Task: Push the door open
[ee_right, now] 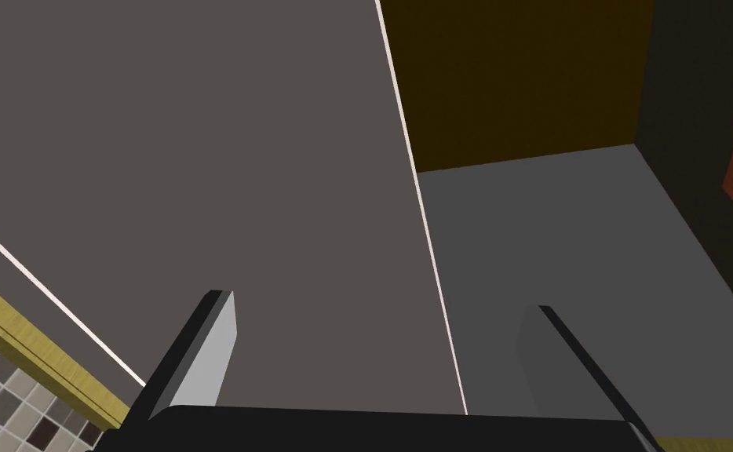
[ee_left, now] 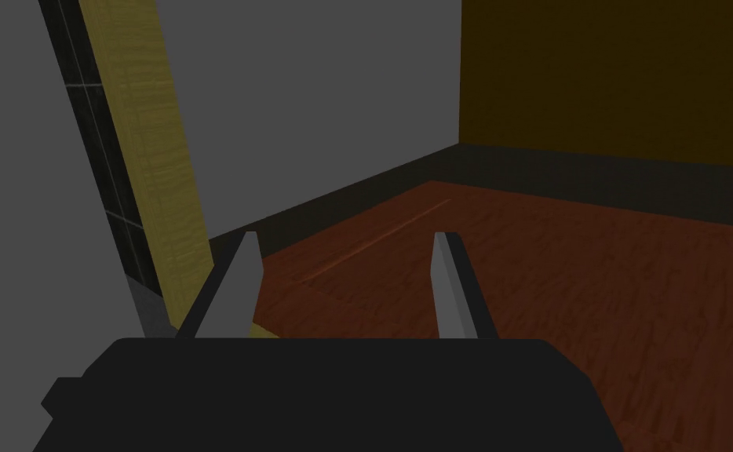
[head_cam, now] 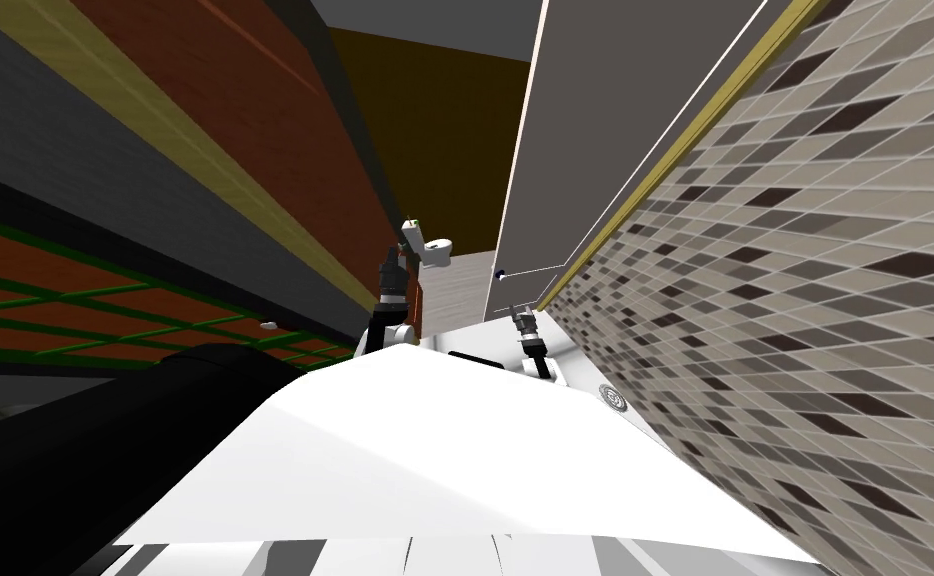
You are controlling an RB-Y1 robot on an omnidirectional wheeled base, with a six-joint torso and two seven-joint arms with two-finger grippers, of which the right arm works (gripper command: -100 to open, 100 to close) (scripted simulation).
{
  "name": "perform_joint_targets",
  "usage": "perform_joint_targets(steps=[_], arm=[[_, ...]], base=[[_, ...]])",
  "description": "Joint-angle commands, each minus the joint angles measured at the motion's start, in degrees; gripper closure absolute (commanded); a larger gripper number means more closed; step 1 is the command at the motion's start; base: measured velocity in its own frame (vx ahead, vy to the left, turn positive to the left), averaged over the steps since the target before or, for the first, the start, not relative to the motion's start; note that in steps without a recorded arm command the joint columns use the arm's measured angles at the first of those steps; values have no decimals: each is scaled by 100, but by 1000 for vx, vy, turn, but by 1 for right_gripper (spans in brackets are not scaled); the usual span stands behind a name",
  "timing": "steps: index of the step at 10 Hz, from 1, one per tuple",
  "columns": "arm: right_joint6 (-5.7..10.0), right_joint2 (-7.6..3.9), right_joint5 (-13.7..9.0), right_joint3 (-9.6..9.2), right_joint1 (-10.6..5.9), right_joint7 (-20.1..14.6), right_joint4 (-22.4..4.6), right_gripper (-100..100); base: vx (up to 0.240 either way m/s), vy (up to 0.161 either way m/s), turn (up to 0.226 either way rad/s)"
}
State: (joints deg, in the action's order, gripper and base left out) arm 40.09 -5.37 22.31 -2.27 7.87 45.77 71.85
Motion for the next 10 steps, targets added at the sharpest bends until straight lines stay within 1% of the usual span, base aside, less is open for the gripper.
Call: perform_joint_targets(steps=[1, 4, 10], arm=[[76, -3, 77, 4, -101, 157, -235, -100], [217, 8, 220, 5, -255, 435, -646, -100], [469, 50, 476, 6, -531, 933, -1382, -100]], base=[[95, -50, 12], [97, -54, 11], [92, -47, 9]])
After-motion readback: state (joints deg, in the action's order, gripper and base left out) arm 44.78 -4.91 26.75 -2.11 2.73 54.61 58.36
